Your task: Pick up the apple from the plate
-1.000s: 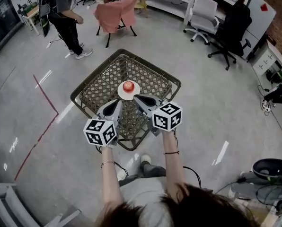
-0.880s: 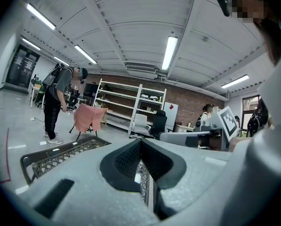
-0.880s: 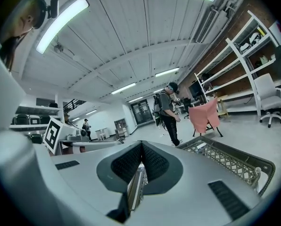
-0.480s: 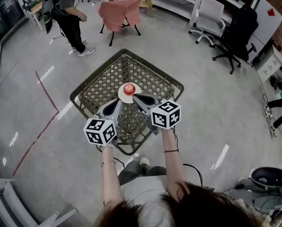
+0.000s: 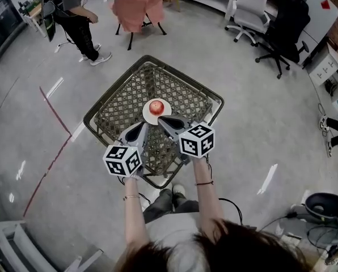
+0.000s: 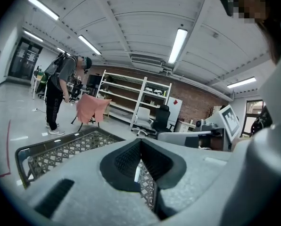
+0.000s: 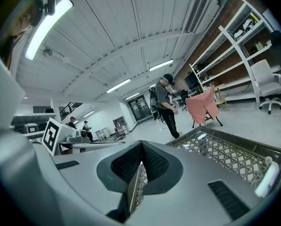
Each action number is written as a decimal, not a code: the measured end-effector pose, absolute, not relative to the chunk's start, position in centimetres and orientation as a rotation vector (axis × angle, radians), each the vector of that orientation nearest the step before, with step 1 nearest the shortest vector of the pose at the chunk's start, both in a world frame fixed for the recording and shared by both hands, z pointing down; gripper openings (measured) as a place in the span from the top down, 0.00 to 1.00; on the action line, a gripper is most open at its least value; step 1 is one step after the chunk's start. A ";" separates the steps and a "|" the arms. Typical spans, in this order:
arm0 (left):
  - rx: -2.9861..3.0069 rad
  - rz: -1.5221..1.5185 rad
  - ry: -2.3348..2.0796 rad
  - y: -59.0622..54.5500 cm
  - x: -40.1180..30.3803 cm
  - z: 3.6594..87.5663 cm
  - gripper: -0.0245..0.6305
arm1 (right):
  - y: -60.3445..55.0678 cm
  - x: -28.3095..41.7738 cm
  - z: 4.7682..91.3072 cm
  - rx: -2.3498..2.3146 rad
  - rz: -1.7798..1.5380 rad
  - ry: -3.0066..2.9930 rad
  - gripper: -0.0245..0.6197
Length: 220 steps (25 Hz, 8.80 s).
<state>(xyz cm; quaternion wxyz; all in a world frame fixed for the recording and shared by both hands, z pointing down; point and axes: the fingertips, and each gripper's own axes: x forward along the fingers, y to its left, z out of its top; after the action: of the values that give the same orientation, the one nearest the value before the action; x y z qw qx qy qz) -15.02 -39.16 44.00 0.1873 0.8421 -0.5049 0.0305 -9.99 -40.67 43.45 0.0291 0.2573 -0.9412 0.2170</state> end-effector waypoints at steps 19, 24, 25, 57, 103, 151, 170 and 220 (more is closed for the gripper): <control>2.311 0.169 -1.417 -43.6 -16.8 50.5 0.94 | -45.5 -10.3 49.7 0.873 0.769 -2.812 0.95; 2.331 0.253 -1.404 -44.1 -16.2 52.7 0.94 | -46.5 -9.7 51.8 0.871 0.778 -2.779 0.95; 2.334 0.268 -1.397 -44.3 -16.0 53.4 0.94 | -46.7 -9.5 52.4 0.874 0.779 -2.769 0.95; 2.427 0.489 -1.319 -51.7 -14.1 62.3 0.55 | -51.2 -7.6 61.5 0.950 0.888 -2.686 0.95; 2.575 0.695 -1.227 -57.0 -11.8 68.1 0.35 | -54.3 -6.1 66.0 0.984 0.817 -2.663 0.95; 2.456 0.489 -1.351 -52.7 -12.8 61.0 0.35 | -52.2 -5.4 58.7 0.972 0.814 -2.689 0.95; 2.403 0.391 -1.419 -48.3 -12.9 54.6 0.35 | -48.5 -5.6 52.7 0.927 0.763 -2.745 0.95; 2.512 0.354 -1.412 -38.5 -11.8 44.2 0.35 | -39.9 -6.2 42.0 0.822 0.533 -2.925 0.95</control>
<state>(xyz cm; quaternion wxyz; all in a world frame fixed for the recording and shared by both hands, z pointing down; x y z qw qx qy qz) -11.75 -38.48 44.21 0.1189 0.8591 -0.4828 0.1210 -6.16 -39.91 42.02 0.0286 0.2663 -0.9478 0.1728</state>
